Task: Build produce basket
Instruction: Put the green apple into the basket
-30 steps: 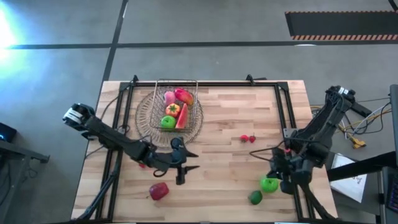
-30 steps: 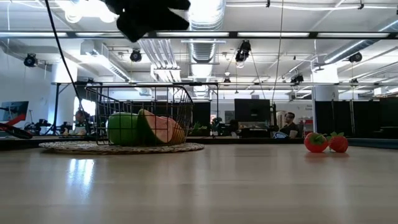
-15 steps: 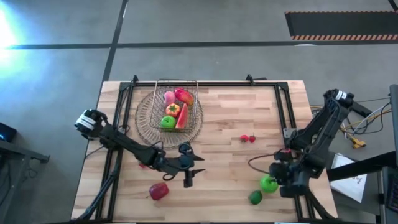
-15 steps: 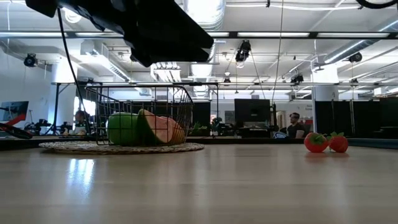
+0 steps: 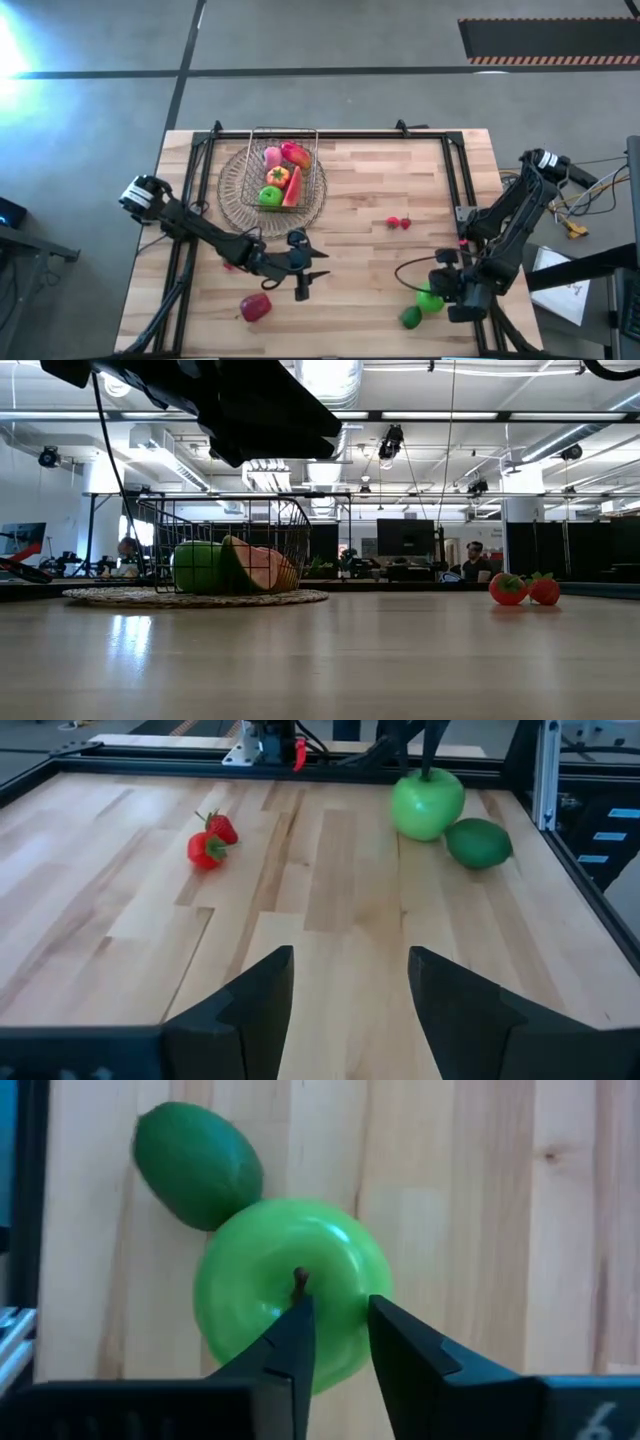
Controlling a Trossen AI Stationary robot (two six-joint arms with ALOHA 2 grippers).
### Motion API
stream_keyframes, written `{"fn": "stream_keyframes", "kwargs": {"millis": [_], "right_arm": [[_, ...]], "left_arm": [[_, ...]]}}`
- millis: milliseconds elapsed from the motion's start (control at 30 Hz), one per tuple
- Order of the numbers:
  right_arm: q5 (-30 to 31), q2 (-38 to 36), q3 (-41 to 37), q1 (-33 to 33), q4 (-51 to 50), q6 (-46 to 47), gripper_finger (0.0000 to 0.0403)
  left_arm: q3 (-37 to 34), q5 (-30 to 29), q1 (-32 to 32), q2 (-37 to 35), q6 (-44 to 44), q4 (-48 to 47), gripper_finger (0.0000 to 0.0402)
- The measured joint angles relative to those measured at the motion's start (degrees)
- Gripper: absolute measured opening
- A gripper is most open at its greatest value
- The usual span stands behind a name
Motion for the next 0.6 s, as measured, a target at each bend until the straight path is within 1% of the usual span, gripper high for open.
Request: {"fn": "stream_keyframes", "kwargs": {"millis": [133,267,467,600], "right_arm": [[-0.28,-1.08,0.01,0.00,0.83,0.97,0.0068],[-0.34,-1.09,0.01,0.00,1.14,2.18,0.0069],[-0.45,-1.04,0.01,0.00,5.37,1.88,0.0094],[-0.17,-1.04,0.03,0.00,6.26,0.07,0.0113]], "left_arm": [[-0.01,0.02,0.00,0.00,-0.02,-0.02,0.0183],[-0.08,0.02,0.00,0.00,-0.04,-0.02,0.0183],[-0.08,0.02,0.00,0.00,-0.04,-0.02,0.0183],[-0.19,0.02,0.00,0.00,-0.04,-0.04,0.0183]]}}
